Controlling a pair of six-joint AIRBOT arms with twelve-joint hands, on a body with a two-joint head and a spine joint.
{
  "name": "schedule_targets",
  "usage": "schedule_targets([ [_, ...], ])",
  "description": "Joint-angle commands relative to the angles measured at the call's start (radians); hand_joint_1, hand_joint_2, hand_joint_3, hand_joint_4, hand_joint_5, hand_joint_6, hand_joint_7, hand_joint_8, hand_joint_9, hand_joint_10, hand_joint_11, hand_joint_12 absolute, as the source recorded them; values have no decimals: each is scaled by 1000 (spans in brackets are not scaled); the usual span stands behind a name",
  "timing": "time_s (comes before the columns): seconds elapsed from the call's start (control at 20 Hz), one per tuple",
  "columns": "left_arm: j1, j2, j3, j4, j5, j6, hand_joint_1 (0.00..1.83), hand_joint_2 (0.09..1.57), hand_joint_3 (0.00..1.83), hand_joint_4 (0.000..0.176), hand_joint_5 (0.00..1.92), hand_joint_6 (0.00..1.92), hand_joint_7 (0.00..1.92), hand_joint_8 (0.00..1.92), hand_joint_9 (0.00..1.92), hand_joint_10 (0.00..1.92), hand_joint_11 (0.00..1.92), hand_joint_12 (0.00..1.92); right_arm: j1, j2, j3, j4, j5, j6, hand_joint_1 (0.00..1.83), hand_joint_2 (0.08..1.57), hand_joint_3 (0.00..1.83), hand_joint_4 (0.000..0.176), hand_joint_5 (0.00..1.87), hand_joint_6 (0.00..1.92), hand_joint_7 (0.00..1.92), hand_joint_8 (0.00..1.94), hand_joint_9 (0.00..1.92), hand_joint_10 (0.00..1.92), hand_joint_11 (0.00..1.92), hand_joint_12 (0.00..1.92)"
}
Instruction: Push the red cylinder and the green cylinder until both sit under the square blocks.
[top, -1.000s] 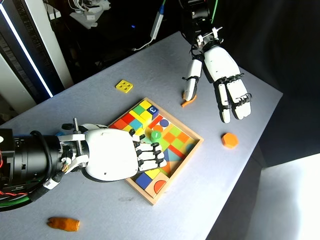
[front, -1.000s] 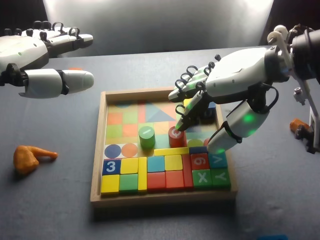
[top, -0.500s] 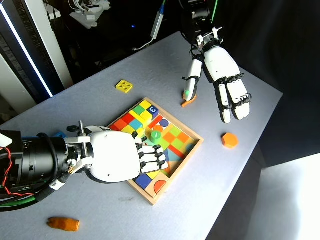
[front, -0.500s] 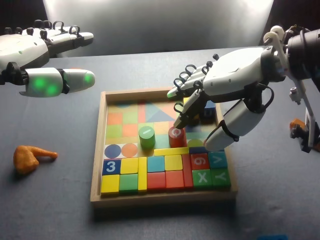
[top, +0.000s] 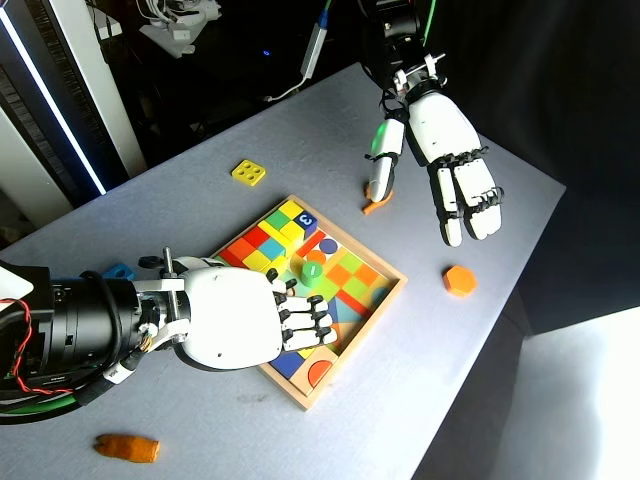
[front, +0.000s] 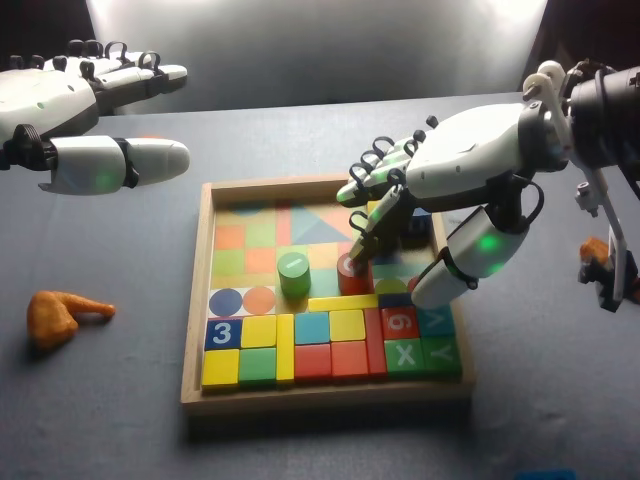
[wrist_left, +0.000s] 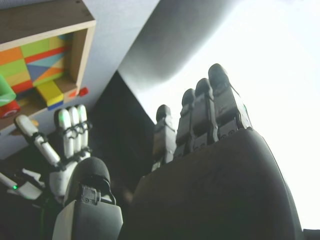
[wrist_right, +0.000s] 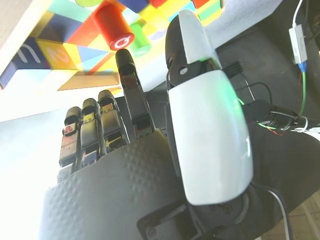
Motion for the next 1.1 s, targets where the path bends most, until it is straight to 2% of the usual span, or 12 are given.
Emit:
schedule_targets([
  [0.0,-13,1,8,-16,-115,-4,0,1176,1,158,105,0,35,1,27,3,0,285,4,1,6,49,-14,4,452,1075,0,158,484,3,5,1,0,0,23,13],
  [0.1,-14,1,8,-15,-115,-4,0,1174,1,152,110,2,43,2,35,3,0,328,3,-1,9,49,-16,4,452,1080,0,152,482,1,2,0,0,0,20,13],
  [0.2,-15,1,8,-14,-115,-4,0,1173,0,164,107,0,39,0,21,1,0,265,2,-3,10,49,-18,4,456,1080,0,152,483,1,8,2,0,0,31,21],
  [0.25,-15,1,8,-13,-115,-4,0,1180,3,163,108,0,37,0,20,1,0,263,0,-4,11,49,-18,4,456,1078,0,154,483,1,9,2,0,0,33,23],
  [0.35,-15,1,8,-13,-114,-4,0,1171,0,167,107,0,37,0,22,2,0,266,-4,-6,11,50,-18,4,456,1078,0,153,484,1,11,3,0,0,35,25],
  [0.4,-15,1,8,-13,-114,-4,0,1160,0,176,109,1,42,1,31,2,0,325,-7,-7,11,50,-18,5,461,1078,0,159,481,0,7,1,0,0,20,22],
  [0.5,-15,1,8,-13,-113,-4,0,1164,0,167,108,0,36,0,28,0,0,300,-12,-7,12,50,-17,6,461,1083,1,162,480,1,8,1,0,0,18,25],
  [0.7,-15,1,8,-13,-112,-4,0,1169,1,172,110,0,40,0,31,0,0,263,-15,-8,12,50,-13,8,472,1082,0,155,486,3,11,2,0,0,23,32],
  [0.8,-15,1,8,-13,-111,-4,0,1183,6,158,116,2,44,1,35,1,0,295,-16,-7,12,50,-11,8,469,1083,1,162,484,2,5,0,0,0,26,38],
  [0.85,-15,1,8,-13,-110,-4,0,1175,2,158,117,2,47,2,39,3,0,296,-16,-7,13,50,-10,8,474,1081,0,162,487,2,8,1,0,0,27,42],
  [0.95,-13,1,9,-13,-110,-4,0,1164,0,175,121,3,51,3,42,3,0,295,-15,-7,15,50,-9,8,451,1082,1,165,483,0,8,1,0,0,34,55],
  [1.05,-12,1,9,-13,-110,-4,0,1167,0,162,112,0,43,0,33,0,0,281,-15,-7,17,50,-8,8,478,1080,0,162,496,5,13,2,0,0,27,64],
])
